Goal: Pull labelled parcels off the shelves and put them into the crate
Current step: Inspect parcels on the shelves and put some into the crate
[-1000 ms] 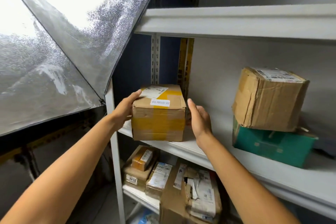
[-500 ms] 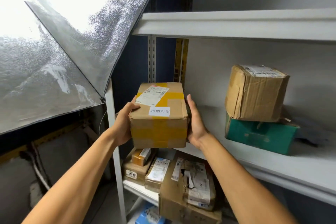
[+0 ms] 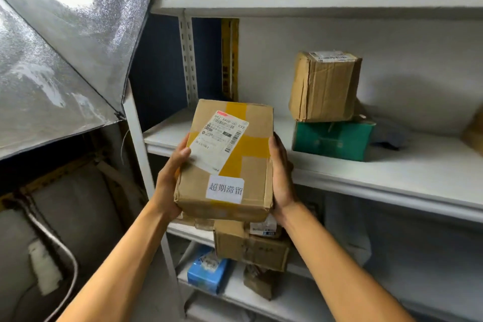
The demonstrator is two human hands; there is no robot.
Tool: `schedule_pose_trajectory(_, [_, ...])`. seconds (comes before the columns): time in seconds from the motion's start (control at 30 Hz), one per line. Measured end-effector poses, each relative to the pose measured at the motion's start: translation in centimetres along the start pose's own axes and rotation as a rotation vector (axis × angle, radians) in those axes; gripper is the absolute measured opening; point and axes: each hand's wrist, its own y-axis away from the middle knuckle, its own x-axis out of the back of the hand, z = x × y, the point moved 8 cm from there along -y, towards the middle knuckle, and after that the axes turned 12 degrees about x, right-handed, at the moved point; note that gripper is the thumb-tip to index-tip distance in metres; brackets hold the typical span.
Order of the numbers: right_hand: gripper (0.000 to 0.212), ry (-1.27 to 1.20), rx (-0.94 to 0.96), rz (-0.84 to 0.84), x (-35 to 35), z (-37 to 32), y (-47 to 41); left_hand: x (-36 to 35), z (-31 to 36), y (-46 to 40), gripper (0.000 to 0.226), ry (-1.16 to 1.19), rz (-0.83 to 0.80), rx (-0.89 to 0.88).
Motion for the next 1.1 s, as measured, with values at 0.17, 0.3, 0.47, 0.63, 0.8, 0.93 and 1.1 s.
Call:
schedule_pose_trajectory(0.17, [0.068, -0.211, -0.171, 0.081, 4.8, 1.6, 5.8, -2.1, -2.7, 1.6, 0.081, 0.060, 0.036, -0.020])
schedule_pose_trajectory(0.3, [0.057, -0.205, -0.119, 0.122, 8.6, -0.6, 9.8, -6.8, -6.4, 2.9, 0.073, 0.084, -0.042, 0.067])
schedule_pose_trajectory(0.47, [0.057, -0.026, 0.031, 0.173, 14.9, -4.7, 12.7, -12.2, -11.8, 4.1, 0.055, 0.066, -0.117, 0.155])
schedule_pose_trajectory(0.63, [0.086, -0.113, -0.091, 0.337, 22.8, -5.4, 18.8, -19.6, -15.5, 4.9, 0.064, -0.059, -0.184, 0.130])
schedule_pose_trajectory(0.8, [0.059, -0.212, -0.133, 0.422, 30.6, -9.7, 27.4, -29.0, -22.8, 7.7, 0.104, -0.059, -0.324, 0.285])
schedule_pose_trajectory(0.93, [0.053, -0.141, -0.136, 0.593, 37.2, -13.5, 35.8, -37.8, -29.8, 11.2, 0.072, -0.038, -0.481, 0.391])
schedule_pose_trajectory(1.1, [0.066, -0.075, -0.124, 0.902, 44.3, -17.3, 47.6, -48.2, -36.7, 16.4, 0.062, -0.039, -0.722, 0.573])
